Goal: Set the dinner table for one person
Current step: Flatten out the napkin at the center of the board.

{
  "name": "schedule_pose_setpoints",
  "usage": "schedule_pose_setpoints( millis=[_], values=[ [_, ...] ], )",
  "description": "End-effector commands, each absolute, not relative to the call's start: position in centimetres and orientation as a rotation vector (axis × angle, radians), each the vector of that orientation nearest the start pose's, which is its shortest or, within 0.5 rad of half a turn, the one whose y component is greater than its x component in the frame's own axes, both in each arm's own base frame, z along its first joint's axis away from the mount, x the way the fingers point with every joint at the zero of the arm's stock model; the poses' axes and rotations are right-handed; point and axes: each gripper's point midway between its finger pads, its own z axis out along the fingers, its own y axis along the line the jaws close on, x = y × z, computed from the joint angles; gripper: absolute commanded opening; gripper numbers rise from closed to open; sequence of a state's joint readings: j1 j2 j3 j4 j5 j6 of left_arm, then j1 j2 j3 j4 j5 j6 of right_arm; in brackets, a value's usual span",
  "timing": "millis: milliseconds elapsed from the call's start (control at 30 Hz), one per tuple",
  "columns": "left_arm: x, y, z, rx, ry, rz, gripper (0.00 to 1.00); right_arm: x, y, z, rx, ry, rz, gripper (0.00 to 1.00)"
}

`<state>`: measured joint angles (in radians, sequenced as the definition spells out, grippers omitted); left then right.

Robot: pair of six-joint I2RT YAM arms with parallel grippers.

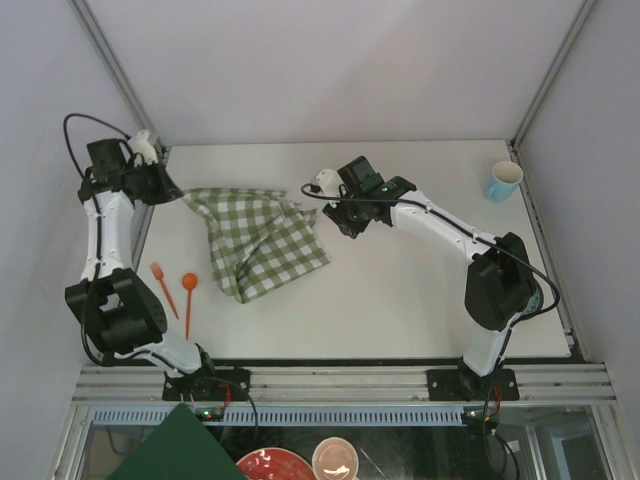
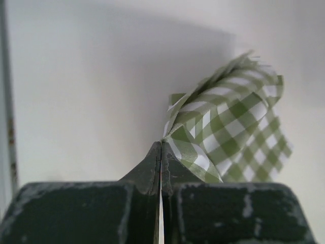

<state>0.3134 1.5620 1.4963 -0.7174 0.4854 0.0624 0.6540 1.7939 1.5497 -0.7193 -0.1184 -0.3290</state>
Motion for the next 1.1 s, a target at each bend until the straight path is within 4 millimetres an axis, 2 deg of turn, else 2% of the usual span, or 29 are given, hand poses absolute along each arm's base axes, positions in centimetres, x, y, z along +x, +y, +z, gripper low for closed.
schedule_pose_setpoints(
  millis=[0, 133, 233, 367, 467, 500, 533, 600, 733, 900, 1000, 1067],
  values=[
    [39.5, 8.7, 20.2, -0.146, 2.301, -0.300, 0.00, 35.1, 28.2, 17.9, -1.196, 2.146, 0.321, 0.33],
    [37.9, 10.0, 18.1, -0.168, 2.339, -0.277, 0.00, 35.5, 29.2, 18.1, -1.198, 2.148, 0.345, 0.33],
    [37.2, 9.6, 17.1, -0.162, 2.342, -0.313, 0.00, 35.8, 30.5, 17.9, -1.226, 2.143, 0.358, 0.33],
    [36.5, 8.2, 16.5, -0.147, 2.345, -0.402, 0.00, 35.7, 33.1, 16.4, -1.283, 2.150, 0.395, 0.33],
    [36.1, 8.0, 16.3, -0.139, 2.344, -0.400, 0.00, 35.5, 35.0, 14.6, -1.329, 2.165, 0.432, 0.31],
    [36.0, 8.2, 16.4, -0.135, 2.342, -0.380, 0.00, 35.5, 35.7, 14.0, -1.341, 2.168, 0.442, 0.28],
    [35.8, 8.3, 16.3, -0.131, 2.342, -0.362, 0.00, 35.4, 36.2, 13.4, -1.355, 2.172, 0.451, 0.21],
    [35.7, 8.6, 16.3, -0.127, 2.342, -0.331, 0.00, 35.5, 37.2, 12.5, -1.369, 2.170, 0.451, 0.00],
    [35.6, 8.7, 16.1, -0.123, 2.347, -0.328, 0.00, 35.3, 38.5, 10.3, -1.407, 2.198, 0.498, 0.00],
    [35.6, 8.7, 16.1, -0.112, 2.342, -0.321, 0.00, 33.0, 38.2, 11.6, -1.477, 2.177, 0.598, 0.41],
    [35.8, 8.7, 15.8, -0.118, 2.340, -0.331, 0.00, 31.1, 37.5, 12.1, -1.528, 2.142, 0.582, 0.59],
    [35.9, 8.6, 15.7, -0.123, 2.339, -0.343, 0.00, 30.6, 36.6, 11.7, -1.549, 2.137, 0.537, 0.66]
  ],
)
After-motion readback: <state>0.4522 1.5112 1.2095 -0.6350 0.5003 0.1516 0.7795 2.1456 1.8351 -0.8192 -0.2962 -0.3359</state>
